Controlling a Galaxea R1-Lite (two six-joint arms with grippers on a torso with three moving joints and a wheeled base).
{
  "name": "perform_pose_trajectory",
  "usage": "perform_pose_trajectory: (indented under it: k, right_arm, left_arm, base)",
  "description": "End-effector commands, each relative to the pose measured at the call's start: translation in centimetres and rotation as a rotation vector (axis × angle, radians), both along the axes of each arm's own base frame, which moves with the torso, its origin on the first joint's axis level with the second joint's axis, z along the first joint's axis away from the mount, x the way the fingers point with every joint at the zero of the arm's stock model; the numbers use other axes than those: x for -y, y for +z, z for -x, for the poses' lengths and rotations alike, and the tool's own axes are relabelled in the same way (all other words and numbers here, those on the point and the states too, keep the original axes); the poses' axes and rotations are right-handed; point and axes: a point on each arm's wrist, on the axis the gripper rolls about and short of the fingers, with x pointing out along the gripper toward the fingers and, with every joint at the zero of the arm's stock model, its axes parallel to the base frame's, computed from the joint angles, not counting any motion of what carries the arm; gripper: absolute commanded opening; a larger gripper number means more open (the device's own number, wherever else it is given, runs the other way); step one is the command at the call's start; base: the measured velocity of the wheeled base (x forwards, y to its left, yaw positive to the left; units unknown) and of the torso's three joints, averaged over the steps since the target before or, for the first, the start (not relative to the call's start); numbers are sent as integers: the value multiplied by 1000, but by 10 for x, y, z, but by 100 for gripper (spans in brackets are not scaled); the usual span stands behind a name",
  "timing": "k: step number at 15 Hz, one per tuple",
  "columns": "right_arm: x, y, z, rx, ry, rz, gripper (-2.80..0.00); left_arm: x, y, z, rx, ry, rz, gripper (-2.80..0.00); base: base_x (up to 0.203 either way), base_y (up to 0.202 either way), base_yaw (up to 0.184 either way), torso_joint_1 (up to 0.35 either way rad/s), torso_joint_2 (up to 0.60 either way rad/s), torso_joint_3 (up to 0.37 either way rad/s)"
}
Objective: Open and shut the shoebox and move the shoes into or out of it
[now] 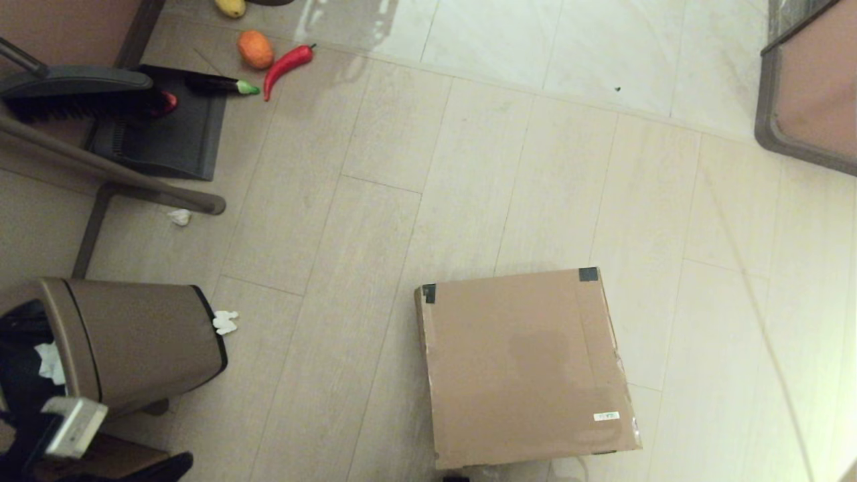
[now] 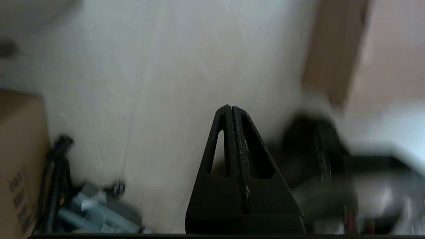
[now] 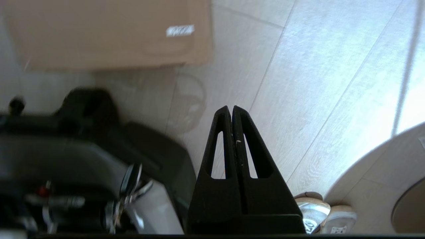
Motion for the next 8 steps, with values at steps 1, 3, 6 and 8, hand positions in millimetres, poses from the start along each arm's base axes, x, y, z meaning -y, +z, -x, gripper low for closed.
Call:
perform_pose_trajectory:
  k: [1,3,6,8]
  right_arm:
    - [-3,-3,17,98,38,20,-280]
    - [-3,-4,21,129,48,34,-280]
    - [-3,-2,19,166,55,59,-280]
    - [-1,-4,18,175,-16,94,-280]
  left_arm:
    - [1,-6,35,-24,-73,-30,-280]
    - [0,-10,59,-64,-94,-84,-280]
    - [-2,-12,87,97,-44,-145,-280]
    - [-2,-14,102,235,-16,-157,-280]
  base:
    - [0,0,0,0,0,0]
    - [0,0,0,0,0,0]
    - [0,0,0,0,0,0]
    - [0,0,0,0,0,0]
